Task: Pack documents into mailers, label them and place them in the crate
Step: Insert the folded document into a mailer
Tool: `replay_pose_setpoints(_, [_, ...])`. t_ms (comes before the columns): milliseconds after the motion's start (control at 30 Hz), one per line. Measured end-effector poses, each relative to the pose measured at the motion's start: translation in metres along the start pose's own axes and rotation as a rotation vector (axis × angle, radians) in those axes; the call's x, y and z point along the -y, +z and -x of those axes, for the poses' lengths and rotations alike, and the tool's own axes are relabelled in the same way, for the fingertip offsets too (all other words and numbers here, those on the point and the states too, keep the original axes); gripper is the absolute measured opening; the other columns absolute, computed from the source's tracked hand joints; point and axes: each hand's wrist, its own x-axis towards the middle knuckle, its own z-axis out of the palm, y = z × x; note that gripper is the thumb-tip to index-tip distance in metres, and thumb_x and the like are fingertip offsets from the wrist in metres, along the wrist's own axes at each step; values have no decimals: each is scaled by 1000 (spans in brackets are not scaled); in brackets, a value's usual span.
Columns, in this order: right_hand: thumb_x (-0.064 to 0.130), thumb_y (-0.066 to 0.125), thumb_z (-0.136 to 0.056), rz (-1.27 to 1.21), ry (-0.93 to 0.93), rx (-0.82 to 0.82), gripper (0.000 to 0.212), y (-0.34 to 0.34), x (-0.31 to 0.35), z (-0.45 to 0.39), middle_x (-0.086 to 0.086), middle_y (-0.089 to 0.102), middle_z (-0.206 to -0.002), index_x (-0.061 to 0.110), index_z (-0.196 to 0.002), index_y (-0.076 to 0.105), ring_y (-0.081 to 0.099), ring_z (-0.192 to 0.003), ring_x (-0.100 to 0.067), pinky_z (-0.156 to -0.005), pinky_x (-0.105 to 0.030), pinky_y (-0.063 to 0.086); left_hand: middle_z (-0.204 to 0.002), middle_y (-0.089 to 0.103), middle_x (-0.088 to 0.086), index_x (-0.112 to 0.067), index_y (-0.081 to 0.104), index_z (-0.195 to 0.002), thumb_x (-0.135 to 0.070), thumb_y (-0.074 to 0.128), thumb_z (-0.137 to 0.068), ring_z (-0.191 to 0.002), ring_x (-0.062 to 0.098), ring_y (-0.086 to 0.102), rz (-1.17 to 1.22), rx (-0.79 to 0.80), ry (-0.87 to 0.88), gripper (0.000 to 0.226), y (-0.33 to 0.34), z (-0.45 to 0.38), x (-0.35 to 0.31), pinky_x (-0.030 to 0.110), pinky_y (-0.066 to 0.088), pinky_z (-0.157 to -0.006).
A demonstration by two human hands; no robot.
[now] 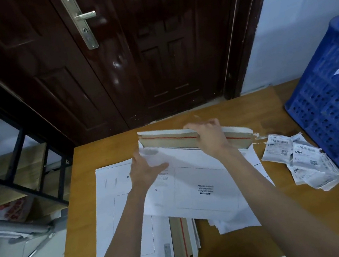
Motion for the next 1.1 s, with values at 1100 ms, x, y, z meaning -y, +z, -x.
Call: replay_pose_setpoints(1100, [14,64,-76,-172,265,373,16,48,-40,-4,6,55,-102,28,-80,58,42,-100,-15,-100,-32,34,-127,39,20,-4,43,-127,-21,81,-71,-113,36,39,-171,-379,-103,71,35,19,23,45,46,-90])
